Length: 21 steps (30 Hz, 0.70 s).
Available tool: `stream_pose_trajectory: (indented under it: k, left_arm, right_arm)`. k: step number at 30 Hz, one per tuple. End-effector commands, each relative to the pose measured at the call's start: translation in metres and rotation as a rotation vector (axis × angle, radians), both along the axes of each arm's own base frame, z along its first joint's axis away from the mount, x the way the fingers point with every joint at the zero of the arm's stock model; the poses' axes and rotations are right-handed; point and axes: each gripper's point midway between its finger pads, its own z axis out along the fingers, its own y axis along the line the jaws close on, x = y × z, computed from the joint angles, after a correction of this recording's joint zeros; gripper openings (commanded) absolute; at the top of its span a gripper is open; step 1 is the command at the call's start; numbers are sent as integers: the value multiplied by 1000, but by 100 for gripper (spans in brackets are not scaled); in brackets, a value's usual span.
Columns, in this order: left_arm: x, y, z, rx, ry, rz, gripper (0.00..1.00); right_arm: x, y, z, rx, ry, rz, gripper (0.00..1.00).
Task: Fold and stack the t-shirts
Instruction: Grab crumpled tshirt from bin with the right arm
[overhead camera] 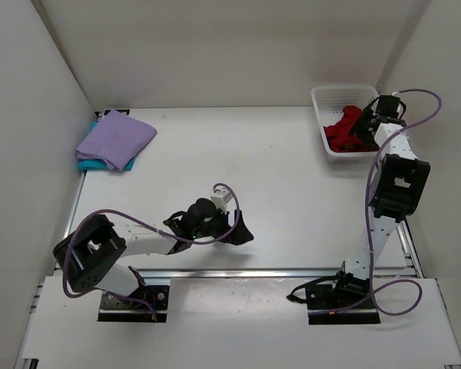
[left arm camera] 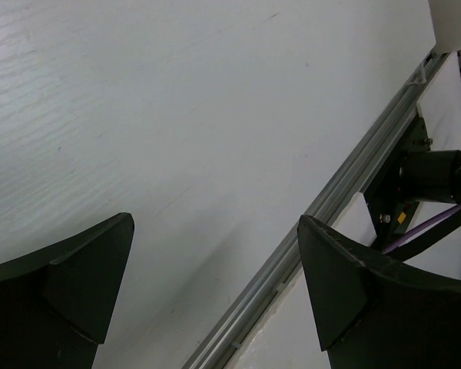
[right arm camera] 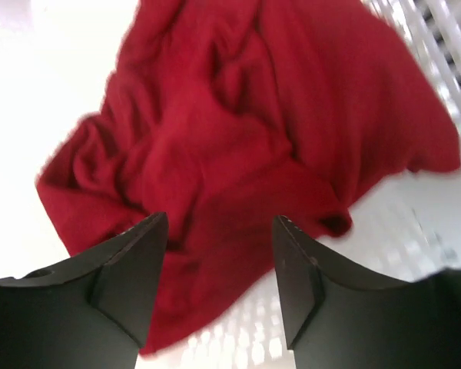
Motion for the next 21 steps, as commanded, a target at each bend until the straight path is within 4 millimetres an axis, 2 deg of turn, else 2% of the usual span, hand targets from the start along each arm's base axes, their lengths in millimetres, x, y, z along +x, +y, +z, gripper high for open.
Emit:
stream_pose_trajectory:
  k: [1,4,7,8,9,10,12,14,15,17,18,20,21]
  left_arm:
    - [1,4,6,-36,-16,-13,99]
    - [4,6,6,-37,-11,-11,98]
    - [4,8,2,-23,-3,-8,99]
    - [5,9,3,-26,-4,-6,99]
    - [7,11,1,-27,6,2,99]
    - [10,14,1,-26,1,10,99]
    - [11,15,-2,-19,8,27,99]
    - [13,16,-2,-12,8,36,99]
    - [13,17,-3,-12,15,39,99]
    - [13,14,1,-26,15,35,99]
    - [13,14,-1,-21,24,37,98]
    - [14,13,5,-59,20,37,98]
    - [15,14,7,-72,28,46,99]
  right_arm:
    - [23,-8,28,-24,-61,-6,55]
    - [37,-7,11,-12,-42,-12,55]
    - [51,-6,-14,-7,-3,-25,50]
    - [53,-10,-7,-12,-6,-32,42]
    - [52,-7,-17,1,22,-28,32]
    - [53,-9,-17,2,25,-32,28]
    - [56,-6,-9,5,4,-24,6]
    - [58,-1,6,0,-31,-13,0]
    - [57,1,22,-4,-67,-5,0]
    - [58,12,77,-24,-182,25,0]
    - [58,16,94,-24,-216,35,1]
    - [51,33,166,-29,-365,85,0]
    - [46,43,181,-18,-399,111,0]
